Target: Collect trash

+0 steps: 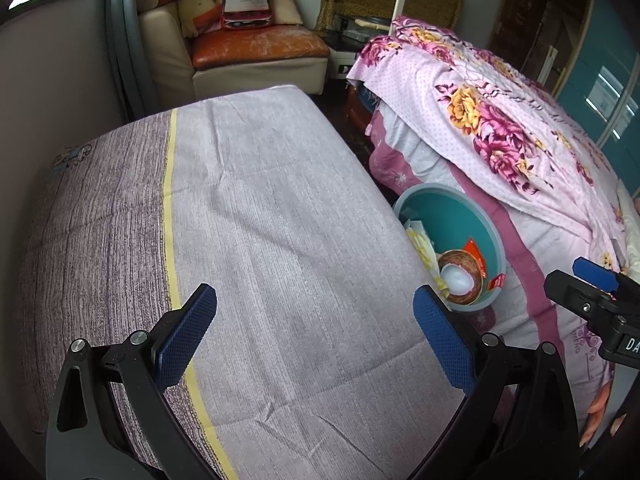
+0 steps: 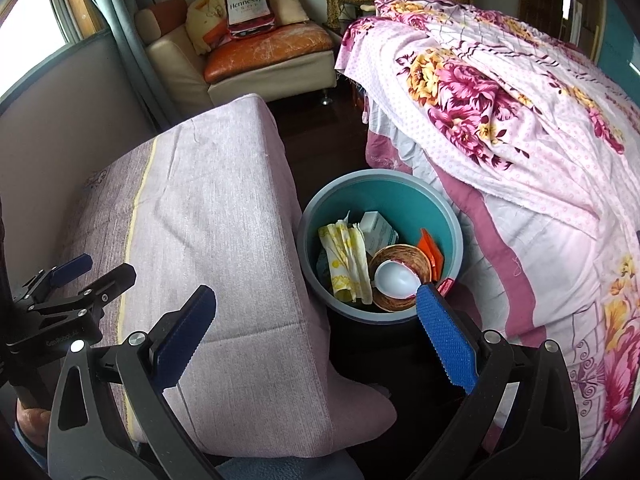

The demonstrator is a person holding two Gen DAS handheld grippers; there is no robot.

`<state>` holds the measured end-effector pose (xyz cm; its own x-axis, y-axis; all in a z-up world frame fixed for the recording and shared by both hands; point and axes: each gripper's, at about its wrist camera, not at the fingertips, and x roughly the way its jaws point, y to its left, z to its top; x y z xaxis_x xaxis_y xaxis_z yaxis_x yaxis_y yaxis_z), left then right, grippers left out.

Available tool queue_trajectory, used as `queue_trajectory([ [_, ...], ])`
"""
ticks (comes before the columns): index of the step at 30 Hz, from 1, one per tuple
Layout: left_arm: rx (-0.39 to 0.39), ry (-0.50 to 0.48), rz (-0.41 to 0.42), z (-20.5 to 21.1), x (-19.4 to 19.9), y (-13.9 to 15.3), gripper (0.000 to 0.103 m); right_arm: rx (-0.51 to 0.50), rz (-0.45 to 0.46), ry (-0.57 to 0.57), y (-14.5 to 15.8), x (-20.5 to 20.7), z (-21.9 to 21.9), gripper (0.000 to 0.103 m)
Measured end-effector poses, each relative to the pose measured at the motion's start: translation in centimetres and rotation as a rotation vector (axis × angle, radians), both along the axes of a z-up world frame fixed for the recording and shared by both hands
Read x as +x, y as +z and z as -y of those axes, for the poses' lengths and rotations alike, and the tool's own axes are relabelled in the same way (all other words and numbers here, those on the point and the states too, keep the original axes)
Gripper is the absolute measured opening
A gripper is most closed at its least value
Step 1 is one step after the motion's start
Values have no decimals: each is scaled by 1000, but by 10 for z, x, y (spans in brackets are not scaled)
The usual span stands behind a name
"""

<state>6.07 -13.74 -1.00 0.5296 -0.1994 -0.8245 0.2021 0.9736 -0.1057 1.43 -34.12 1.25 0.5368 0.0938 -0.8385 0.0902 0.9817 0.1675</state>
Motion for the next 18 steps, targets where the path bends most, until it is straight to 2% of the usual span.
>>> queue_trajectory([
  [18,29,-9,-8,5,4,-11,99,9,-27,-6,-13,10,6,96],
])
